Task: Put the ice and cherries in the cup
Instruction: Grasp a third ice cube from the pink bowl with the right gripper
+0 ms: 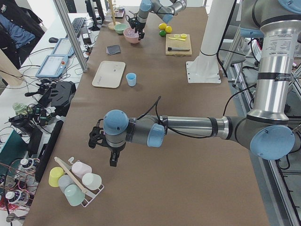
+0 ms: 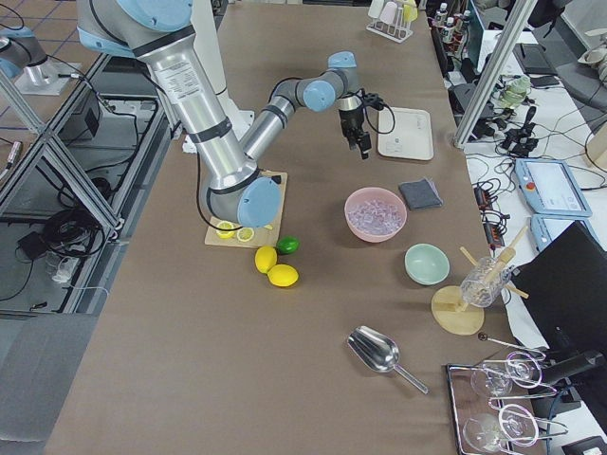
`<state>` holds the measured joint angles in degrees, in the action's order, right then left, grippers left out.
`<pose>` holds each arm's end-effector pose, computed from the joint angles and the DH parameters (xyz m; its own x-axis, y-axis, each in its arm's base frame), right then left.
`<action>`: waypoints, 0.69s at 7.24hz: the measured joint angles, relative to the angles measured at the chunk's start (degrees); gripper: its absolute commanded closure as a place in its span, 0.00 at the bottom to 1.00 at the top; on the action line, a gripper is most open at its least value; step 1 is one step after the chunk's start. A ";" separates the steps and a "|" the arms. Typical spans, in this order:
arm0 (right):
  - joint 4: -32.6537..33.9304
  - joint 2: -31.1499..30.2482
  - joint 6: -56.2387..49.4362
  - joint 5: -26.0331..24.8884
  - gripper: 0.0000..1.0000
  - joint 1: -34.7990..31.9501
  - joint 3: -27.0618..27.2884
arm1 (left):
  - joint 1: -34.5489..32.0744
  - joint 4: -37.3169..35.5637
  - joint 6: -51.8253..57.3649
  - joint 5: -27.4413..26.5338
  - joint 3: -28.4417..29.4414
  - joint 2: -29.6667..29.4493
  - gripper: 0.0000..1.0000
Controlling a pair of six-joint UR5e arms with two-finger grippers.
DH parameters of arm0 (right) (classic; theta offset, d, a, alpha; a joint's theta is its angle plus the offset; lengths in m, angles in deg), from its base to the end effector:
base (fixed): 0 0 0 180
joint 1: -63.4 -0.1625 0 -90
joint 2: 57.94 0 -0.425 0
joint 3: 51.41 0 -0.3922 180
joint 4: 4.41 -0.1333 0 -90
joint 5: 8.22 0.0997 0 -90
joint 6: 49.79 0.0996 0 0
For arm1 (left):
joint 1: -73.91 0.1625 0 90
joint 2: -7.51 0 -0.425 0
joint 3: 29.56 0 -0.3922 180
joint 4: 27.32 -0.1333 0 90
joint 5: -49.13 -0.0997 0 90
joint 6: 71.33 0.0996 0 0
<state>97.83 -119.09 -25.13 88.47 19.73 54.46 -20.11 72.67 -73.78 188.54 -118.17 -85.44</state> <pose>-0.3651 -0.5168 0.2887 0.8367 -0.4491 0.3134 0.2873 0.8471 0.4470 -0.0943 -0.5193 0.6198 0.6562 0.0642 -0.7519 0.0968 0.9810 0.1682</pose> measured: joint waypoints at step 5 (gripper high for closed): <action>-12.15 -7.57 -12.25 -7.33 0.25 -3.02 -9.56 | -0.11 -0.06 -0.01 0.07 0.06 0.03 0.02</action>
<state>85.68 -126.65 -37.39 81.14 16.71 44.91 -20.22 72.62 -73.79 188.62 -118.11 -85.40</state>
